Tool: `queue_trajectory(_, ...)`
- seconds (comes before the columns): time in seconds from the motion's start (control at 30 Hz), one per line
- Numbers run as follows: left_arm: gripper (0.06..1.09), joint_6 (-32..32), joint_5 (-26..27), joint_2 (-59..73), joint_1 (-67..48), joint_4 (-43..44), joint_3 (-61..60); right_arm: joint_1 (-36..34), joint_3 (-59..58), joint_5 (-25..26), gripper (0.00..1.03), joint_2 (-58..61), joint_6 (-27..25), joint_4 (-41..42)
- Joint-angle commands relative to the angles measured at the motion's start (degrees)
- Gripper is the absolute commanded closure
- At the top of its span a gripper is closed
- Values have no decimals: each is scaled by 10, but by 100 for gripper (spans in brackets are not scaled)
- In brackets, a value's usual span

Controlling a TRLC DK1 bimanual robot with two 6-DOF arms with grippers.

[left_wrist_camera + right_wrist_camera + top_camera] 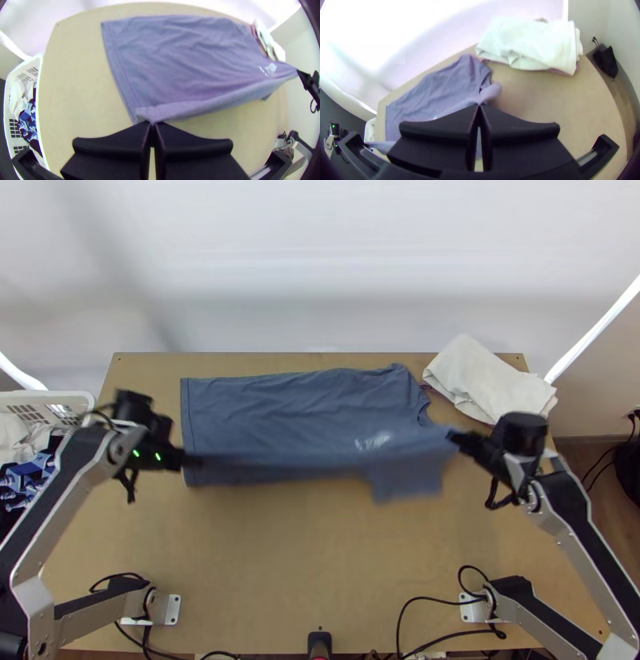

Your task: Fold the t-shirt

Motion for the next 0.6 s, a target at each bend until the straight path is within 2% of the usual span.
queue_trajectory(0.0, 105, -25, -3, 19, 23, 13, 70, 3, 65, 22, 100, 1, -23, 32)
queue_trajectory(0.2, 105, -36, -24, 66, 43, 36, 237, 3, 190, 44, 100, 69, -73, 111)
queue_trajectory(0.33, 105, -81, -25, 98, 68, 62, 353, 2, 288, 55, 100, 135, -133, 202)
queue_trajectory(0.57, 105, -114, -49, 72, 107, 281, 418, 3, 494, 57, 100, 250, -238, 294)
